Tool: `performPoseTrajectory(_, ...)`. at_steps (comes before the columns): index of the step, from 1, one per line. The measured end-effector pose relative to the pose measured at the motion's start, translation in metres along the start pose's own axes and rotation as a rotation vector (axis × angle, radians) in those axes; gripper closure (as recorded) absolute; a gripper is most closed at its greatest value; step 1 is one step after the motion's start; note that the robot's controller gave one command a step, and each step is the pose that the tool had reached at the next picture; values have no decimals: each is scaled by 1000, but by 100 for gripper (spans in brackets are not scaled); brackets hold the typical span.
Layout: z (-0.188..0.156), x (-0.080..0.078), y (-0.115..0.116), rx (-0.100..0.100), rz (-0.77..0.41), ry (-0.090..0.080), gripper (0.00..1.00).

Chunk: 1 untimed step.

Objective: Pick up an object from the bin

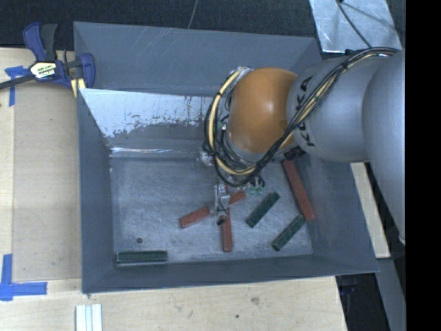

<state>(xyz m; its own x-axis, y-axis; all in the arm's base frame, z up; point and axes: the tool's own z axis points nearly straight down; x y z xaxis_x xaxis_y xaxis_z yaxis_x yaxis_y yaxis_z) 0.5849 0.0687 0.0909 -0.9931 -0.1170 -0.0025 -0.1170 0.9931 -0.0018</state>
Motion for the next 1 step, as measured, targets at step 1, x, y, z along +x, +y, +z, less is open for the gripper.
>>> performPoseTrajectory(1, 9, 4, 31, -3, -194, 2, 100)
